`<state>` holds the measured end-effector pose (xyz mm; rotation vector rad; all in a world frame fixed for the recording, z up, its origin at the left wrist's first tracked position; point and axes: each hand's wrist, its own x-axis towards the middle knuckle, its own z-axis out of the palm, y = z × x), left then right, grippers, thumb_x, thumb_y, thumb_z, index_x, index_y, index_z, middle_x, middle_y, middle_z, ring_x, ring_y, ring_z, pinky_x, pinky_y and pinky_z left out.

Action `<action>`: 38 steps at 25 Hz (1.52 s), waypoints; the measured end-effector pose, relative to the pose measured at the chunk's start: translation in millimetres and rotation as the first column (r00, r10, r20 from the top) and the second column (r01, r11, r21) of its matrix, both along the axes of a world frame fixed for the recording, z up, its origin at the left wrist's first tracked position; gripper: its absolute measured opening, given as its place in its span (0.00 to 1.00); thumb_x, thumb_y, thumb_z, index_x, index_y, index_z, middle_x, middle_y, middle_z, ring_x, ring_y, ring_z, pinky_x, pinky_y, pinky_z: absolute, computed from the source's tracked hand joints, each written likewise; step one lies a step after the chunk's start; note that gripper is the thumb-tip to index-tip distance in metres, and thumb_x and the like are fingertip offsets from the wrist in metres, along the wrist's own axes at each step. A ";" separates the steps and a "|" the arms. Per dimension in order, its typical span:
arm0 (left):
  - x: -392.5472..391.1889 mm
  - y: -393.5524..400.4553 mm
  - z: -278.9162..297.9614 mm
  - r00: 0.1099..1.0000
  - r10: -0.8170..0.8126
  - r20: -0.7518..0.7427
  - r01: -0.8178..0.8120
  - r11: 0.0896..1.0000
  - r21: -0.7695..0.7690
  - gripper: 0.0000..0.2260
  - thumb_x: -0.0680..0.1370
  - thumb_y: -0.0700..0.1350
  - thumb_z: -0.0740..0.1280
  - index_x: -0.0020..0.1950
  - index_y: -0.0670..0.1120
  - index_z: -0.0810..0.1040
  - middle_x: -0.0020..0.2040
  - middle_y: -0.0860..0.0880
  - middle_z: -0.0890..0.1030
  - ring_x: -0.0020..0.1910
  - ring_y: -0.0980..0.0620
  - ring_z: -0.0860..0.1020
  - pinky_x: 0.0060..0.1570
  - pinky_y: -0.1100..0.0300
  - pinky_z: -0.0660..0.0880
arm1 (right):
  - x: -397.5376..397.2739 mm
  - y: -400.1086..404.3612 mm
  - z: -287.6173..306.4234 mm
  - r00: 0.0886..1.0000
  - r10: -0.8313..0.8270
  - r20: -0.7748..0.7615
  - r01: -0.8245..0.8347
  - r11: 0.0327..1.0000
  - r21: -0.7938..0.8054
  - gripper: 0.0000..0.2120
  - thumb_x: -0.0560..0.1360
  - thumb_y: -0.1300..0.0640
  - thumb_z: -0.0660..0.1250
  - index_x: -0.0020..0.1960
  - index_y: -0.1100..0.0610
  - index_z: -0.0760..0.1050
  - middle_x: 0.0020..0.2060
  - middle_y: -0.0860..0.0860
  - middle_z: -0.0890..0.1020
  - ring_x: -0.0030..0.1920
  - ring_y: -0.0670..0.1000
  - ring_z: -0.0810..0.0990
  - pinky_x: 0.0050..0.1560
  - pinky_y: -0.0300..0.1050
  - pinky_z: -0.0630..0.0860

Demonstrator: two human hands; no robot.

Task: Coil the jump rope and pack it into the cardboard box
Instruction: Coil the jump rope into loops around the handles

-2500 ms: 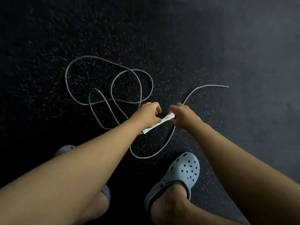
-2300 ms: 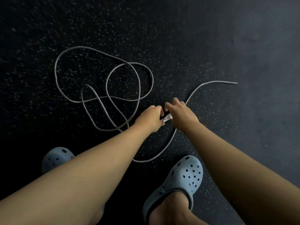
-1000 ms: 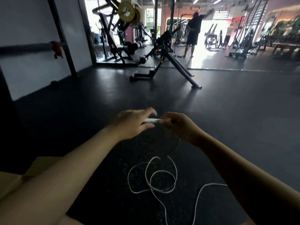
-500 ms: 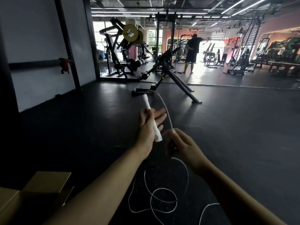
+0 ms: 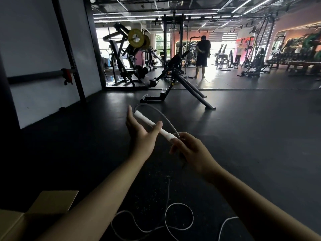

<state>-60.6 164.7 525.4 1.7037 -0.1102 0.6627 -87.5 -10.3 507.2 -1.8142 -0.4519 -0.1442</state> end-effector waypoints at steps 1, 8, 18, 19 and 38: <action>2.3 12.6 4.8 0.988 0.068 0.136 -0.103 0.959 0.265 0.43 0.75 0.50 0.75 0.82 0.53 0.52 0.84 0.50 0.48 0.83 0.47 0.51 0.79 0.48 0.53 | 5.1 -3.5 4.9 1.000 0.007 0.015 -0.006 0.997 -0.076 0.08 0.84 0.50 0.63 0.58 0.52 0.78 0.40 0.53 0.86 0.31 0.44 0.76 0.34 0.42 0.73; -5.2 26.9 71.1 0.901 -0.220 -0.373 0.429 0.335 0.839 0.17 0.73 0.61 0.73 0.59 0.56 0.82 0.47 0.60 0.84 0.48 0.63 0.80 0.51 0.59 0.74 | 19.1 -14.2 40.3 0.987 0.135 0.084 -0.096 0.928 -0.361 0.05 0.82 0.51 0.65 0.57 0.48 0.74 0.40 0.50 0.85 0.31 0.40 0.75 0.34 0.37 0.70; -16.7 9.1 44.6 0.883 -0.366 -0.294 0.469 0.702 0.536 0.19 0.84 0.60 0.54 0.50 0.52 0.79 0.40 0.56 0.79 0.43 0.55 0.77 0.49 0.55 0.74 | 3.0 -52.4 28.9 0.981 0.180 -0.075 -0.174 0.981 0.081 0.15 0.80 0.48 0.67 0.45 0.60 0.80 0.31 0.55 0.73 0.31 0.53 0.74 0.42 0.63 0.77; -13.9 8.3 43.4 0.891 -0.374 -0.259 0.450 0.807 0.382 0.18 0.85 0.58 0.54 0.53 0.50 0.80 0.41 0.55 0.79 0.44 0.54 0.77 0.50 0.55 0.73 | 2.6 -55.9 27.6 0.975 0.192 -0.113 -0.178 0.977 0.119 0.16 0.81 0.47 0.65 0.43 0.58 0.79 0.32 0.56 0.72 0.31 0.53 0.75 0.46 0.67 0.78; -4.4 -4.9 34.0 0.974 -0.131 -0.186 0.119 0.990 -0.071 0.27 0.83 0.47 0.66 0.79 0.52 0.59 0.69 0.49 0.77 0.59 0.56 0.77 0.59 0.56 0.76 | 2.8 -16.5 31.2 0.999 0.015 -0.046 -0.014 0.999 0.036 0.18 0.85 0.42 0.55 0.43 0.51 0.73 0.32 0.47 0.70 0.31 0.48 0.69 0.36 0.50 0.67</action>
